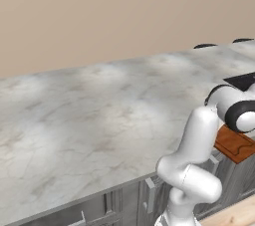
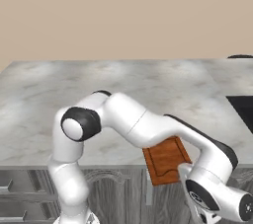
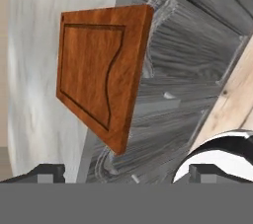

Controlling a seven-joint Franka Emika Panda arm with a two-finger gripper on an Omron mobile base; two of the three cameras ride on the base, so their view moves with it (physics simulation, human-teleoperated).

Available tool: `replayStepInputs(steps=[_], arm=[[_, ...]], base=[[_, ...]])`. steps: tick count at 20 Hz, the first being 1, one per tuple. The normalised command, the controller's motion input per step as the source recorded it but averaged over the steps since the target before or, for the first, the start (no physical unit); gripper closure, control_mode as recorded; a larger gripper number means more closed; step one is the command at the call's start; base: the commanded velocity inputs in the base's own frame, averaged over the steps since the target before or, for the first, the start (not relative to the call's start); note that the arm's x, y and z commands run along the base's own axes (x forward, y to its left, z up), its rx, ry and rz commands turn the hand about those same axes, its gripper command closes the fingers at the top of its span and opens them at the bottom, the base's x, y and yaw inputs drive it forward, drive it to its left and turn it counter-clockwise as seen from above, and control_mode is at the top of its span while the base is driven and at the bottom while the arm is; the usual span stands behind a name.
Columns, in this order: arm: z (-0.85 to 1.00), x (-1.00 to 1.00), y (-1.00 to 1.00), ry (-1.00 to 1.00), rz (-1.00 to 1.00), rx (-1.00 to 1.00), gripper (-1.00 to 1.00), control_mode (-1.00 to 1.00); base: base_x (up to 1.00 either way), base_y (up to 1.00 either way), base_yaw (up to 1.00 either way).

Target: Move the cutting board and knife to the sink. Then move spray from the cabinet to the counter.

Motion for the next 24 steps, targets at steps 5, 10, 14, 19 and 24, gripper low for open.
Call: replayStepInputs(steps=[5, 10, 14, 19, 24], arm=[[0.0, 0.16, 0.59, -0.04, -0.08, -0.01, -1.0, -1.0], [0.0, 0.16, 0.39, 0.0, -0.04, -0.01, -1.0, -1.0], [-0.01, 0.18, 0.34, -0.01, -0.03, 0.0, -1.0, -1.0], [-0.05, 0.11, 0.29, 0.0, -0.01, 0.0, -1.0, -1.0], [-0.07, 0.09, 0.25, -0.01, 0.0, 0.0, -1.0, -1.0]], base=[[0.0, 0.0, 0.0], [0.0, 0.0, 0.0], [0.0, 0.0, 0.0], [0.0, 0.0, 0.0], [0.0, 0.0, 0.0]])
